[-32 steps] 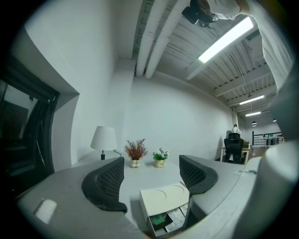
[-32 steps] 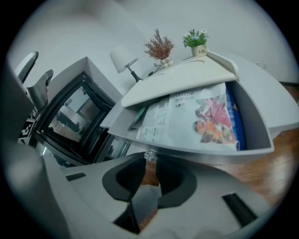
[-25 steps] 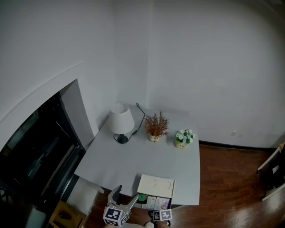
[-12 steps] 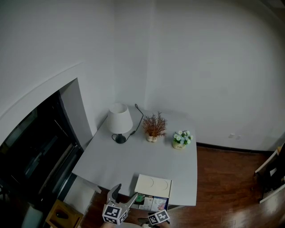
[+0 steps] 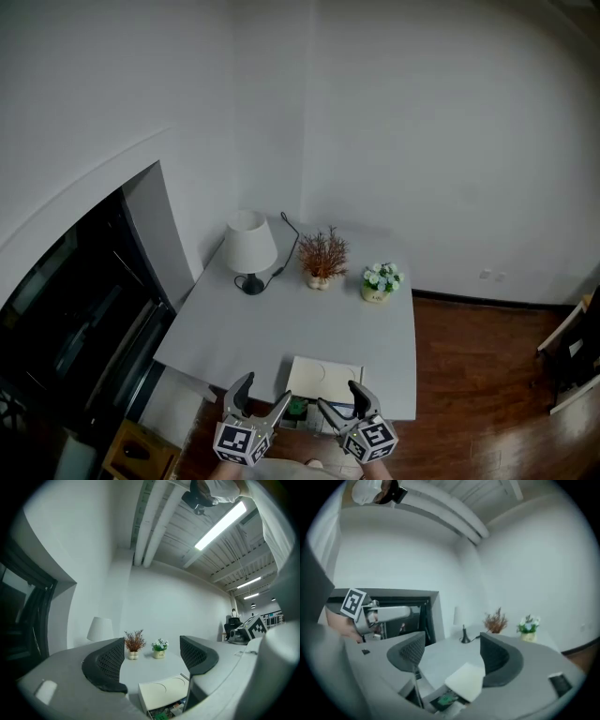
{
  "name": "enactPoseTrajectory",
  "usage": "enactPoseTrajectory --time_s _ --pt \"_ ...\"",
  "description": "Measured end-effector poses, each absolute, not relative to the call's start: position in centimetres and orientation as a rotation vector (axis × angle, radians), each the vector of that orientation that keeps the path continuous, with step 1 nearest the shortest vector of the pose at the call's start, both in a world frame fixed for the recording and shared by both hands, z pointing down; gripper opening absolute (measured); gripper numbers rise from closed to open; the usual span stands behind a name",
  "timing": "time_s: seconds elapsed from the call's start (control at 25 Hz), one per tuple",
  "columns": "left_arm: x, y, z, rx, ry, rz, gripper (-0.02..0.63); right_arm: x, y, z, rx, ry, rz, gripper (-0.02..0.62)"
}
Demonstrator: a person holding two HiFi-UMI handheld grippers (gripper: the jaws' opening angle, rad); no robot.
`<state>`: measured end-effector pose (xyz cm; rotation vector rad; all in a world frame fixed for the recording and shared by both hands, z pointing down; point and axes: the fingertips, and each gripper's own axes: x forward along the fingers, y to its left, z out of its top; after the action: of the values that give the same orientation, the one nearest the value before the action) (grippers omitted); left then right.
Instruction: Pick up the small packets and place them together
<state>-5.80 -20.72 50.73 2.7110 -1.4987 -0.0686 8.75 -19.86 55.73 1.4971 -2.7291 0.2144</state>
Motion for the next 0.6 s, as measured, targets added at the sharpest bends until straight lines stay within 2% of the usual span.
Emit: enactPoseTrajectory --time_s 0.24,0.6 --pt "-5.5 -20.2 49.6 2.745 -1.493 -0.099 0.353 13.9 -19.5 50.9 1.762 -2.7 -0.014 0.359" --pt "-6.2 -19.6 49.0 2.752 -1.505 -0.135 0.341 14.6 -17.7 50.0 1.877 -2.636 -0.166 0.359"
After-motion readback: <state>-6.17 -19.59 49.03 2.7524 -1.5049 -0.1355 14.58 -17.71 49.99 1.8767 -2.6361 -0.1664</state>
